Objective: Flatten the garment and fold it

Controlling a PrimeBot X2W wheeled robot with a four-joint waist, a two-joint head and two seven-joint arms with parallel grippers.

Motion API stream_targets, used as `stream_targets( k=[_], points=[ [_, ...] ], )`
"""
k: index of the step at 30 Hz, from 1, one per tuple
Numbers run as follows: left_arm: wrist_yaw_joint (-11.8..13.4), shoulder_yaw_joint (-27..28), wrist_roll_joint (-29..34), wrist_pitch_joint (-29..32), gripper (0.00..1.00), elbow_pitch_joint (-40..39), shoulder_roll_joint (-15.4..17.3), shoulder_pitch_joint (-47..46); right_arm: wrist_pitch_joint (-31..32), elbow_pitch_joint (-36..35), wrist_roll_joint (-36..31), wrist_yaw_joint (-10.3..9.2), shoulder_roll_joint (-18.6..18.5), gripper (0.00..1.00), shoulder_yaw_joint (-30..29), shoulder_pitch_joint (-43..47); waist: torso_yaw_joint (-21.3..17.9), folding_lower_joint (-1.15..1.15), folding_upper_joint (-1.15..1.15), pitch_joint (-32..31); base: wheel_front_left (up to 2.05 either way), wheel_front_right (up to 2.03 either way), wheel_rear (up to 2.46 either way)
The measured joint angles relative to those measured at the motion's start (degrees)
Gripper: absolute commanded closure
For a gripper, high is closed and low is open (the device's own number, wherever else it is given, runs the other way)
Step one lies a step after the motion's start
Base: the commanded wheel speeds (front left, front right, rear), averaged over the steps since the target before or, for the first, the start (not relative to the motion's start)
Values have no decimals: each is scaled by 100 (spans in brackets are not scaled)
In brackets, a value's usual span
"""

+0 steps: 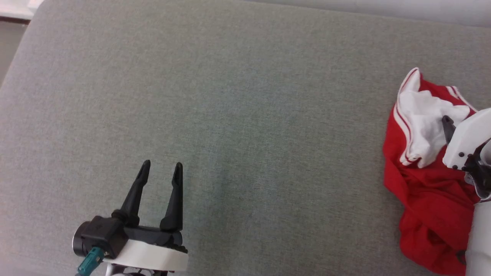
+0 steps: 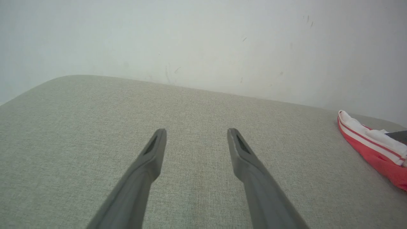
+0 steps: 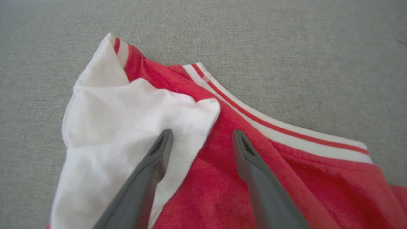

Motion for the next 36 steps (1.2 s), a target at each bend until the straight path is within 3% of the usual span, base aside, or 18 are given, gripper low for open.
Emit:
stream_targets(
  k=[3,4,5,6,7,8,15,20,27,31,36],
  points=[
    [-34,-9,-31,-26,0,55,-1,-63,-34,165,-43,0,1,0,-115,-43,87,0,0,103,0,0,0],
    [-34,-10,-31,-33,0,69,-1,-88,-73,196,-43,0,-1,16,-134,-69,113,0,0,131,0,0,0],
    [-35,-11,-32,-46,0,85,-3,-107,-94,218,-41,0,-4,56,-145,-101,135,0,0,154,0,0,0],
    [-35,-12,-32,-48,0,99,-4,-119,-127,242,-32,1,-4,69,-155,-136,154,0,0,173,0,0,0],
    [-34,-11,-33,-49,0,114,-4,-121,-155,261,-31,0,-4,90,-153,-173,170,0,0,187,0,0,0],
    [-35,-13,-33,-49,0,131,-5,-121,-194,271,-31,1,-4,100,-143,-205,180,0,0,193,0,0,0],
    [-33,-18,-35,-57,0,197,-19,-119,-278,110,-31,0,0,100,88,-222,145,-1,0,28,0,0,0],
    [-16,-67,-36,-77,0,224,-49,-97,-165,-255,-23,0,-8,100,576,-216,103,-1,0,-208,0,0,0],
    [27,-133,-37,-90,0,234,-80,48,83,-432,363,0,-14,100,2017,-217,114,-2,0,-541,0,0,0],
    [67,-151,-45,-77,0,259,-77,111,-63,55,550,1,-14,100,3015,-225,195,-2,0,-640,0,0,0],
    [65,-222,-147,-40,0,337,-82,114,-615,1023,1260,1,-4,100,3960,-201,379,-2,0,-662,0,0,0]
  ],
)
